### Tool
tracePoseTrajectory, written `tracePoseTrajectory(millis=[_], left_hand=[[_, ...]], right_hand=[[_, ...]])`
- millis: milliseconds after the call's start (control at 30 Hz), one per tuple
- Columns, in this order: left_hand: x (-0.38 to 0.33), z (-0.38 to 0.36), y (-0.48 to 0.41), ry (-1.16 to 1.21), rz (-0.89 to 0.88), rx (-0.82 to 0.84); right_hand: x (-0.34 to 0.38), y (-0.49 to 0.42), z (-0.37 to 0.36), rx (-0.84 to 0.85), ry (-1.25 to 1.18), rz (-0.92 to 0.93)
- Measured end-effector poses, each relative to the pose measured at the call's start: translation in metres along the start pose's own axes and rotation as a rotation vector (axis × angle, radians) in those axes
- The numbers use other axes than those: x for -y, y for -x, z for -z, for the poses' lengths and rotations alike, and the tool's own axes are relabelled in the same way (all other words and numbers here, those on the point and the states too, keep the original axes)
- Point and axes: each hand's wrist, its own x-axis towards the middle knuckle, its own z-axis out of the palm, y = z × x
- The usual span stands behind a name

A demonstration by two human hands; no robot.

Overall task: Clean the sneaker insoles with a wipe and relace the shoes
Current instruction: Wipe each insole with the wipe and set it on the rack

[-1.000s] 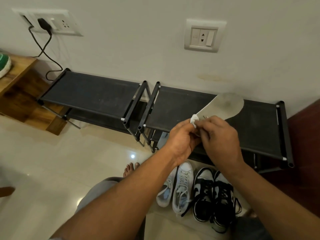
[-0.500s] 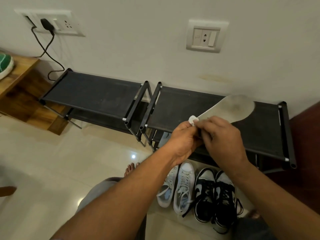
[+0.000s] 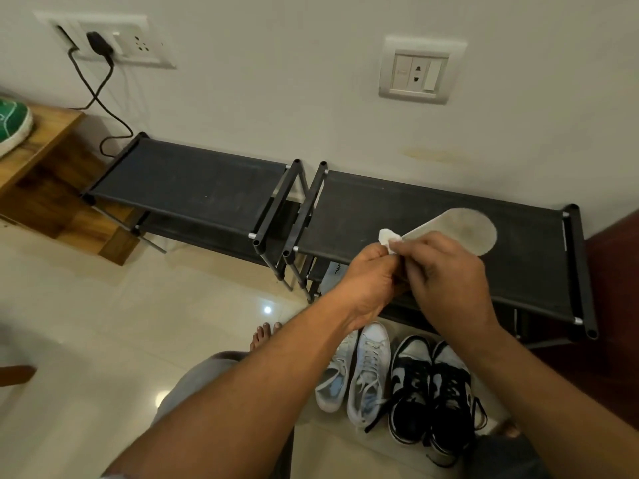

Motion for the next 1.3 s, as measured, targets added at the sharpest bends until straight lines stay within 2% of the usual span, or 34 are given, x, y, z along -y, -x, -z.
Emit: tracePoseTrajectory(millis=[33,133,167,267,300,400,467,533,567,667,733,800,833,933,1000,1067,1100,1200,1300], left_hand=[[0.0,0.001,0.0,0.007,0.0,0.002],[-0.002,-0.002,-0.002,-0.032,0.008,0.055],[-0.002,-0.003,-0.001,-0.031,0.013,0.058],[0.001,0.0,-0.001,-0.001,0.005,0.021],[0.001,0.0,-0.001,-0.005,0.005,0.022],[-0.001,-0.003,-0.003,-0.059,0.011,0.053],[-0.002,-0.004,-0.002,-0.029,0.007,0.057],[0.001,0.0,-0.003,-0.01,-0.006,0.062],[0.001,0.001,-0.003,-0.005,-0.005,0.058],[-0.001,0.0,-0.004,0.013,-0.002,0.067],[-0.002,0.001,-0.004,0.047,-0.022,0.059],[-0.001,0.005,-0.005,0.08,-0.038,0.032],[0.0,0.007,-0.007,0.094,-0.042,0.026],[-0.004,0.005,-0.009,0.121,-0.045,0.037],[-0.005,0.005,-0.009,0.15,-0.065,0.025],[-0.004,0.009,-0.011,0.173,-0.071,0.009],[-0.003,0.01,-0.013,0.175,-0.07,0.003],[-0.004,0.009,-0.017,0.17,-0.072,-0.019],[-0.005,0.007,-0.015,0.193,-0.08,-0.027]], right_hand=[[-0.002,0.0,0.0,0.006,-0.009,0.012],[-0.024,-0.015,0.01,-0.08,-0.007,-0.181],[-0.023,-0.015,0.011,-0.089,-0.01,-0.184],[0.001,-0.001,0.001,-0.013,-0.006,-0.002],[-0.003,0.0,0.0,-0.009,-0.002,0.003],[-0.03,-0.014,0.012,-0.088,0.012,-0.205],[-0.021,-0.01,0.01,-0.081,0.023,-0.168],[-0.003,0.001,0.003,-0.027,-0.01,-0.031],[-0.004,0.002,0.002,-0.027,-0.027,-0.032],[-0.019,-0.009,0.009,-0.093,-0.044,-0.207],[-0.008,-0.005,0.005,-0.065,-0.029,-0.153],[0.006,0.004,-0.002,0.003,-0.024,-0.021],[0.001,0.004,-0.002,0.001,-0.026,-0.015],[-0.019,-0.01,0.005,-0.091,-0.038,-0.161],[-0.008,-0.005,0.002,-0.07,-0.037,-0.117],[0.007,0.005,-0.002,-0.001,-0.032,0.003],[0.003,0.005,-0.002,-0.003,-0.032,0.006],[-0.02,-0.009,0.009,-0.1,-0.037,-0.149],[-0.003,0.002,0.001,-0.03,-0.001,-0.06]])
